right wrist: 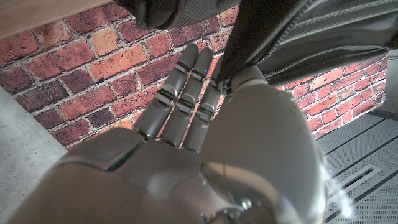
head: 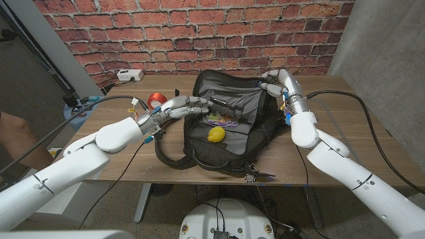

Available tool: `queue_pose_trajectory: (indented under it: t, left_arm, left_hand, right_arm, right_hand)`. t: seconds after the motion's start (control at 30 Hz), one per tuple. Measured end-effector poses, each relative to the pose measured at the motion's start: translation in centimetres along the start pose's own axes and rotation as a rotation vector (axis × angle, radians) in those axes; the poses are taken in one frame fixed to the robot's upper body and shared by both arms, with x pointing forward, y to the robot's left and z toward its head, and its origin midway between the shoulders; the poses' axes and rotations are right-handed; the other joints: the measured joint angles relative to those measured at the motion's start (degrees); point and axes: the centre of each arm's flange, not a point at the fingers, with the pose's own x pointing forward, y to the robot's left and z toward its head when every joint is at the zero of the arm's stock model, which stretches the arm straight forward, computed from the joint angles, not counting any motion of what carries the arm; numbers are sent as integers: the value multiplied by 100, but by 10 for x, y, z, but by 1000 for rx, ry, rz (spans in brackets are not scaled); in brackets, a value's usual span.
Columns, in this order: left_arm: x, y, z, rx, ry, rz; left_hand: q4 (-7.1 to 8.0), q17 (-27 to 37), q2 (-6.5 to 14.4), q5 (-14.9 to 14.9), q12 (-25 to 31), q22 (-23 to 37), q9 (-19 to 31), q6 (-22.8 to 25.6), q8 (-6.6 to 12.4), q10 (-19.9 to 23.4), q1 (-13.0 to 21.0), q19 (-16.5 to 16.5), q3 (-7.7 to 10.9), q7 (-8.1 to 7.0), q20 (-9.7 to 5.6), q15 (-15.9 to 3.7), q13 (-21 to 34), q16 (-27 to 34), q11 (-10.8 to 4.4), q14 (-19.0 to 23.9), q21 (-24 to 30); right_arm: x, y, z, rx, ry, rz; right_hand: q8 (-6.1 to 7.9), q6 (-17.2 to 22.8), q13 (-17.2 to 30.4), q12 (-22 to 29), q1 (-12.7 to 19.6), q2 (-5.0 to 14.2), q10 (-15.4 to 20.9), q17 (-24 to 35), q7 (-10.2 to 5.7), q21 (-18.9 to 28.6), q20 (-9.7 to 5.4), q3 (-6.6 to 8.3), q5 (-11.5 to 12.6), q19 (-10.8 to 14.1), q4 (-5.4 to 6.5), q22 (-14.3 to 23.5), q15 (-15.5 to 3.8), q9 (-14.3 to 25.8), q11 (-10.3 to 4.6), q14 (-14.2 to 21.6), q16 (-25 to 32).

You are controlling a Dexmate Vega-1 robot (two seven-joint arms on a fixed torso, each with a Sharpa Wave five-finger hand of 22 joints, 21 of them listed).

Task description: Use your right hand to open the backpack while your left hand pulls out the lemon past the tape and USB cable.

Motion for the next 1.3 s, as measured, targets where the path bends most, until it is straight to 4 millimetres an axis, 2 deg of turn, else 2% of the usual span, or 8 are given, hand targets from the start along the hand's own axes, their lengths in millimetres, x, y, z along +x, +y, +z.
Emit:
queue_pose_trajectory:
  t: [0.1,0.2,0.53,0.63,0.67,0.8,1.3]
  left_arm:
    - [4,3,5,38,1,-23]
    - [7,6,8,65,2,-41]
    - [22,13,19,169,25,-136]
    - [27,12,28,193,11,-158]
    - [27,10,22,214,47,-187]
    - [32,10,30,262,56,-216]
    - [41,12,42,411,118,-246]
  left_hand:
    - [0,0,-17,0,-27,0,0,-30,-21,-50,43,0,0,28,0,33,0,-23,10,-62,0]
    - [0,0,-23,0,-50,0,0,-71,-44,-71,158,0,0,-13,0,16,0,-52,-11,-80,0]
    - [-24,-27,-211,12,-94,-8,-1,-248,-106,-194,348,0,-71,14,0,36,11,-109,10,-163,-1]
    - [-8,-27,-228,12,-130,-26,0,-291,-106,-216,454,-2,-87,-28,1,48,26,-181,-12,-278,-23]
    - [7,-27,-243,12,-134,-26,-1,-317,-106,-235,469,-15,-102,-53,14,50,27,-204,-31,-321,-24]
    - [31,-11,-296,12,-177,-26,-1,-414,-132,-360,537,-112,-173,-150,18,168,50,-272,-50,-481,-69]
    - [62,-27,-338,11,-267,-10,-1,-716,-170,-542,688,-290,-283,-187,20,294,79,-370,-93,-747,-157]
  right_arm:
    - [0,-1,-1,8,-1,-3]
    - [1,-2,-2,13,-2,-5]
    - [2,-5,-5,29,-2,-15]
    - [2,-5,-4,34,-3,-17]
    - [2,-5,-4,35,-3,-17]
    - [1,-7,-7,42,2,-24]
    - [2,-10,-11,57,2,-31]
  right_hand:
    - [0,0,10,0,35,-22,0,0,0,0,0,0,-1,0,0,0,0,16,0,0,0]
    - [0,0,11,0,43,-14,0,27,0,0,0,-27,-1,0,-5,0,0,16,0,0,0]
    - [-21,1,10,-1,65,8,-9,27,1,26,0,-40,-19,0,7,0,-20,16,9,42,-44]
    - [-22,21,10,-1,65,8,-10,27,21,26,0,-40,-19,0,7,0,-20,16,10,42,-44]
    - [-22,21,10,-1,66,8,-9,27,21,26,0,-40,-19,0,8,0,-20,16,10,42,-44]
    - [-28,21,10,-1,65,7,-10,27,21,26,0,-40,-19,0,7,0,-20,15,10,42,-44]
    - [-30,21,23,-1,64,6,-10,54,20,26,0,-88,-24,0,7,0,-19,11,10,42,-44]
